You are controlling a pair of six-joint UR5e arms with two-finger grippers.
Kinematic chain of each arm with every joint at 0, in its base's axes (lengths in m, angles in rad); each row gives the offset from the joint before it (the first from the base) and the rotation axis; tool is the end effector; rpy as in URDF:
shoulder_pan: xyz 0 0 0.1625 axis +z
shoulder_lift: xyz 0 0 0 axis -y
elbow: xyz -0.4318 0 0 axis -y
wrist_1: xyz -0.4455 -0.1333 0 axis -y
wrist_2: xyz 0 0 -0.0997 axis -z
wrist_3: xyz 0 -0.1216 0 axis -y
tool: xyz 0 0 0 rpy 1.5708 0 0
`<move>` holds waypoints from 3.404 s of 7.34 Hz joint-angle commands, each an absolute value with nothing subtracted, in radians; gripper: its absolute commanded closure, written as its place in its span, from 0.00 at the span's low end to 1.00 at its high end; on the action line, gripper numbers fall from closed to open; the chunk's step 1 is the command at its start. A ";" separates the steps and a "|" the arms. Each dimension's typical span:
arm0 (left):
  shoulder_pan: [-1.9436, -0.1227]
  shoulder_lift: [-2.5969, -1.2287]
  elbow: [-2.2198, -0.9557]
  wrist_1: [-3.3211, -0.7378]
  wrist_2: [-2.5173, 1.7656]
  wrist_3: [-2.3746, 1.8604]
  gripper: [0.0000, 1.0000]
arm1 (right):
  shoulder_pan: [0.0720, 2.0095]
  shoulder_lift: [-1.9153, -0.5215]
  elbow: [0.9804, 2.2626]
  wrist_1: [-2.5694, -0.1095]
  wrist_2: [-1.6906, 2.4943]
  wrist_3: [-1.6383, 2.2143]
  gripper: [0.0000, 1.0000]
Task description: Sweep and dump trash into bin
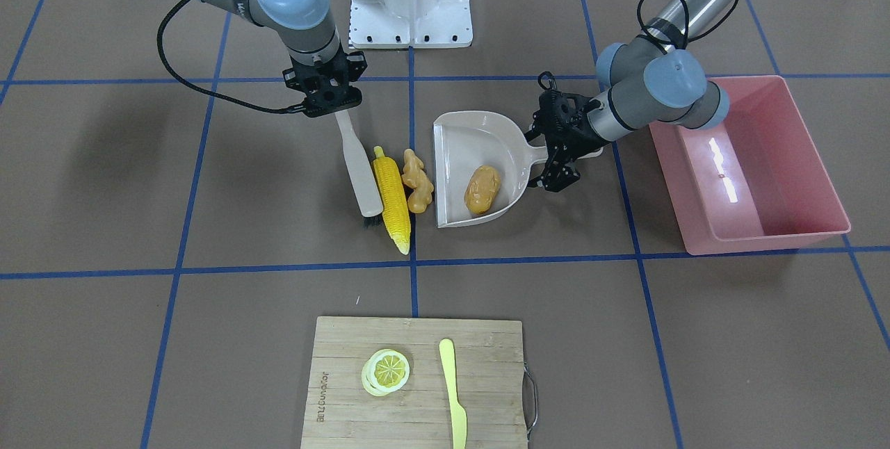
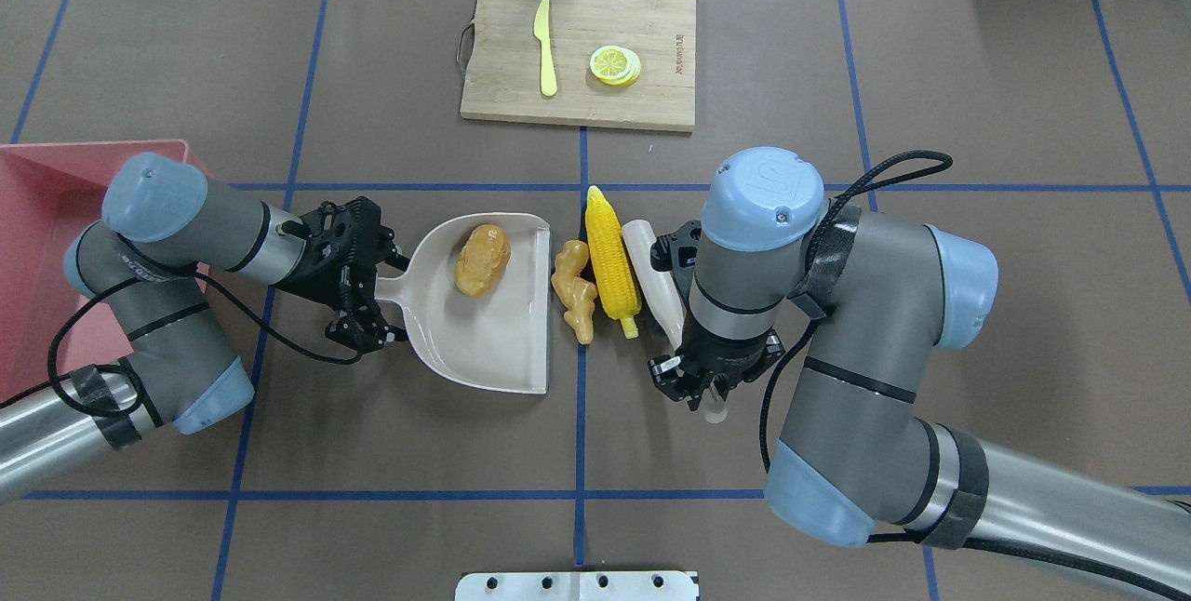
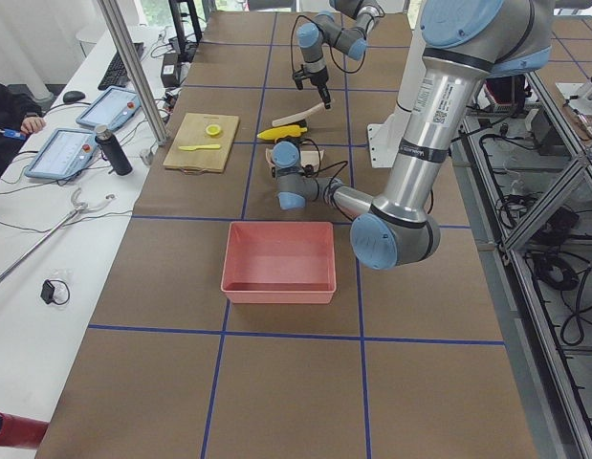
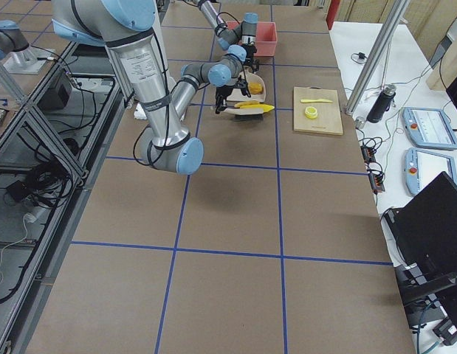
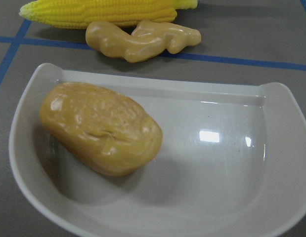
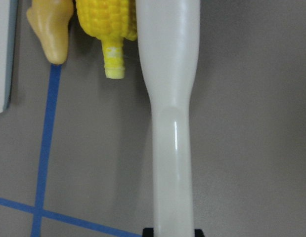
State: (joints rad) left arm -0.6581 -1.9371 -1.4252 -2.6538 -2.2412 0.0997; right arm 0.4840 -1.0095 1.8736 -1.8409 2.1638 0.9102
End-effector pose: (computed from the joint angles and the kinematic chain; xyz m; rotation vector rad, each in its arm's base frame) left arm 0.5245 -0.4784 0.3971 0.9967 1.1002 1.2695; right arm -0.5522 -0.3641 0.2170 -0.1722 -0.7991 -0.3427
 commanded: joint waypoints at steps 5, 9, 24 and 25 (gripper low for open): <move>-0.657 -1.939 -1.427 -2.654 -2.233 0.100 0.02 | 0.430 -0.934 1.872 -1.794 2.155 1.049 1.00; -0.654 -1.939 -1.430 -2.654 -2.230 0.095 0.02 | 0.399 -0.933 1.858 -1.665 2.149 1.141 1.00; -0.644 -1.948 -1.437 -2.646 -2.229 0.075 0.02 | 0.534 -1.250 2.102 -2.037 2.054 1.022 1.00; -0.644 -1.948 -1.436 -2.646 -2.229 0.075 0.02 | 0.554 -1.303 2.102 -2.046 1.989 0.961 1.00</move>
State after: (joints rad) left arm -0.6443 -1.9475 -1.4367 -2.6463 -2.2289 0.0766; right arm 0.5403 -1.2533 2.1161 -2.0390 2.0481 1.0243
